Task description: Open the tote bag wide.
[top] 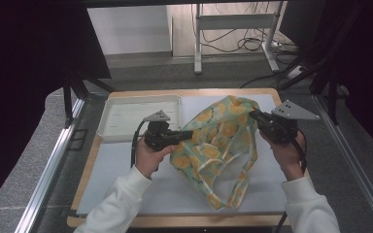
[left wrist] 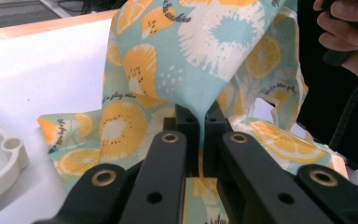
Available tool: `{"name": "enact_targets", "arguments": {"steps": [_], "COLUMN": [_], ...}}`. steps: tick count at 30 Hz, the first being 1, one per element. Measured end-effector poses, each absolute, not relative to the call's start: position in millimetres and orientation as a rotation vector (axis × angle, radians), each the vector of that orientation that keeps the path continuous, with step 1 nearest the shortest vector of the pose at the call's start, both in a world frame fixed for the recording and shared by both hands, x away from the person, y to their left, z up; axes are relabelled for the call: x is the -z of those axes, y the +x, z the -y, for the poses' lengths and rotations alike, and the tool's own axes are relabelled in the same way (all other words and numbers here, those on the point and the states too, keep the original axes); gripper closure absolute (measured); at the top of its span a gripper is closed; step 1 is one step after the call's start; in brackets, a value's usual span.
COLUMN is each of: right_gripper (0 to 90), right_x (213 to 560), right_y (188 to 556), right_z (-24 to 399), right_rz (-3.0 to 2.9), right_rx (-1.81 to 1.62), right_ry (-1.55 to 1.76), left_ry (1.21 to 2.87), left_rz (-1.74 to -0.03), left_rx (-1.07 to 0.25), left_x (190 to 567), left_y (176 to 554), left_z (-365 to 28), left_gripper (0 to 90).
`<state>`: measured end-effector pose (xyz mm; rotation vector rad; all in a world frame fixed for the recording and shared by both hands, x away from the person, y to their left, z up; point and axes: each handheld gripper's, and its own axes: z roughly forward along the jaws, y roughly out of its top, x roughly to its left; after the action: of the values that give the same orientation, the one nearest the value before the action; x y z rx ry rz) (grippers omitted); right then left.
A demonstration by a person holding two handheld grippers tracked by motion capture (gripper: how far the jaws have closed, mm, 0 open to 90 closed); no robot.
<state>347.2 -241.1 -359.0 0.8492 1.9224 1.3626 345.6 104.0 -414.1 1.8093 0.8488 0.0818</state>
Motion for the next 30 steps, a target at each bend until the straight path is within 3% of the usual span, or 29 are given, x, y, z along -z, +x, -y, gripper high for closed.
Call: {"name": "enact_targets", "arguments": {"steps": [20,30], "right_gripper": [88.0,88.0], "right_x": [351.4,364.9], "right_y": [379.4,422.1], "right_z": [233.7,229.9], "right_rz": [-1.888,-1.908], "right_rx": [-1.380,-1.319], "right_ry": [0.880,0.974], "left_ry": [1.741,1.722], "left_rz": [-0.894,-1.003], "left_rx": [-0.108,-0.148], "left_x": [398.5,404.8], "left_y": [372.8,402.3], "left_z": [-113.1,-104.2], "left_gripper": [89.5,89.6]}}
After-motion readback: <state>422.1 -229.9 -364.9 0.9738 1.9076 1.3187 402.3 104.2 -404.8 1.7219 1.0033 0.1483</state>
